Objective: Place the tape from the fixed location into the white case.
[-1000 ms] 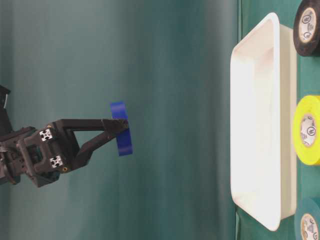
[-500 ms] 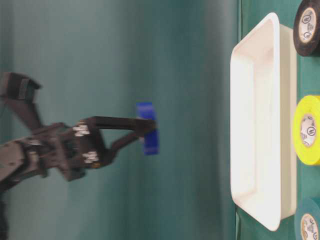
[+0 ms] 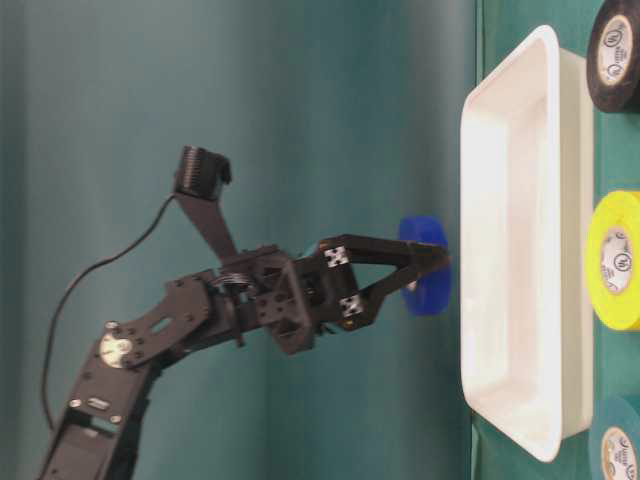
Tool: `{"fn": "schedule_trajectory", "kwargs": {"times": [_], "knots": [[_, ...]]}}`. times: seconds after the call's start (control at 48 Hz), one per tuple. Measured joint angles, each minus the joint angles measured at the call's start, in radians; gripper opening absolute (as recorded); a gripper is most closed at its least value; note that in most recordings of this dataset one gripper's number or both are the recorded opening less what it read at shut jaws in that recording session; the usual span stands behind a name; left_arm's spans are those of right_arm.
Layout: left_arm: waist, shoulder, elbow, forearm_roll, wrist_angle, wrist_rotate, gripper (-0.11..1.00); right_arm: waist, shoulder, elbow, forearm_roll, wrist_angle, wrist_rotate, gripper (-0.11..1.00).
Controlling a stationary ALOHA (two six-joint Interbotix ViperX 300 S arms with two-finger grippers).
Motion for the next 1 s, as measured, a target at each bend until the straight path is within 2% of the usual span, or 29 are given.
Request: {"fn": "schedule_trajectory", "kwargs": {"times": [0.563,1.0], "knots": [[0.06,0.11,0.029,-0.002,-0.075,0.041,0.25,0.0,0.005,0.0,0.0,0.0,0.002,0.0],[0.061,0.149,0.054,0.0,-0.146,0.044,0.25,0.0,0.012,0.0,0.0,0.0,0.0,0.0]]}}
